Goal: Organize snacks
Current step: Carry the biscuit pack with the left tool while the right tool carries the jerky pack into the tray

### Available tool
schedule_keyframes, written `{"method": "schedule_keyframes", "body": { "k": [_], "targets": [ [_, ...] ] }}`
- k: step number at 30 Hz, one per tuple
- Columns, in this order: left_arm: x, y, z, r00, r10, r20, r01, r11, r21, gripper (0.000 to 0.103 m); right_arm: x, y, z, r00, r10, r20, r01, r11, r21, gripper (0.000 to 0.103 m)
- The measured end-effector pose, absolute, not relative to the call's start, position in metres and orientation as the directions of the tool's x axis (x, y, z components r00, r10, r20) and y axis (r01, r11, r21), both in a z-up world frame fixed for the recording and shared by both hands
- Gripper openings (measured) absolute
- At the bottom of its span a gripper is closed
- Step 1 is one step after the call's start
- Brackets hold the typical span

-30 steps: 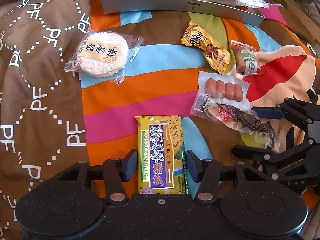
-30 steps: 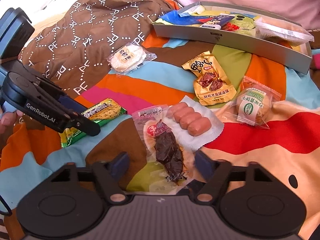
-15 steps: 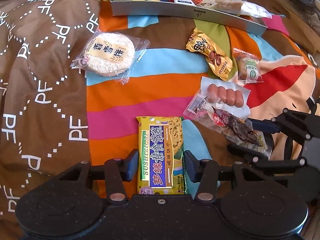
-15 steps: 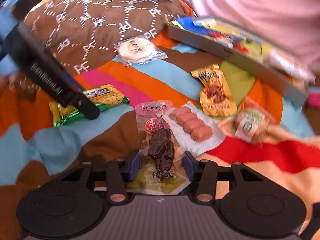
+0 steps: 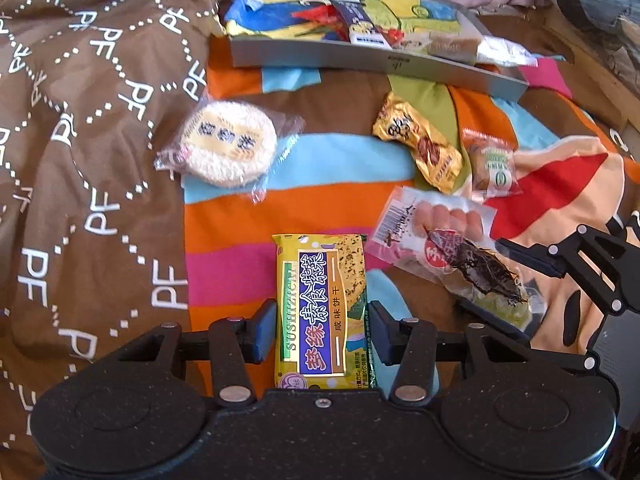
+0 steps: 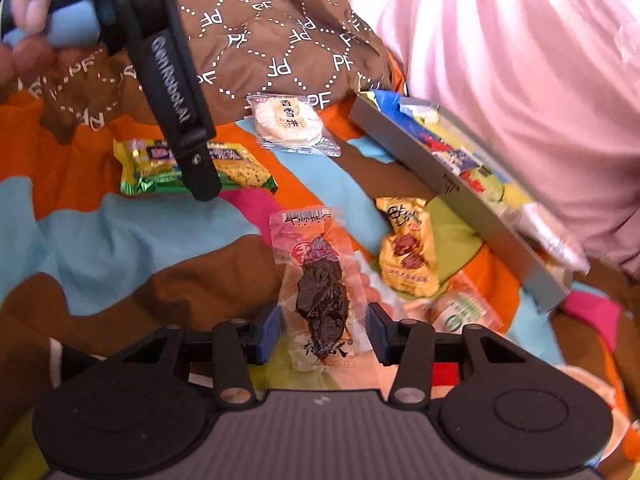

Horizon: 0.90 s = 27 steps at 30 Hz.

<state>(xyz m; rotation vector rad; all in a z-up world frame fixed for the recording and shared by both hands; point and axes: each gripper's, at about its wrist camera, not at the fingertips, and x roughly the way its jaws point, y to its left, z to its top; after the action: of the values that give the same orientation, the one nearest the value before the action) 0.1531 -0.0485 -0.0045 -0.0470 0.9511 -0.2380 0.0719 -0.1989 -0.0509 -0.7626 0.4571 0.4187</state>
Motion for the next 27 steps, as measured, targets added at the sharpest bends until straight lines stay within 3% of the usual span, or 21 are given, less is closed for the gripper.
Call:
{"method": "schedule_keyframes", "body": {
  "k": [4,9,17,27],
  "targets": [
    [0.155,-0.048,-0.003,0.565,-0.225,-0.794,0.178,0.973,-0.149,0.05,0.064,-0.188,-0.066,0.895,0.149,-0.421,-0.433,0.521,-0.736,0.051],
    [0.155,-0.048,-0.001,0.577,-0.226,-0.785,0.169,0.973,-0.156,0.05,0.065,-0.182,-0.078,0.936,0.143,-0.322,-0.352,0.432,-0.83,0.051],
    [0.164,-0.048,0.011,0.634,-0.217,-0.742,0.129,0.976,-0.175,0.05,0.089,-0.192,-0.065,0.968,0.088,-0.234,-0.245,0.501,-0.83,0.051],
    [0.219,-0.049,0.062,0.697,-0.169,-0.697,0.074,0.984,-0.164,0.05,0.118,-0.214,-0.033,0.999,0.037,-0.033,-0.049,0.612,-0.789,0.051]
  ]
}}
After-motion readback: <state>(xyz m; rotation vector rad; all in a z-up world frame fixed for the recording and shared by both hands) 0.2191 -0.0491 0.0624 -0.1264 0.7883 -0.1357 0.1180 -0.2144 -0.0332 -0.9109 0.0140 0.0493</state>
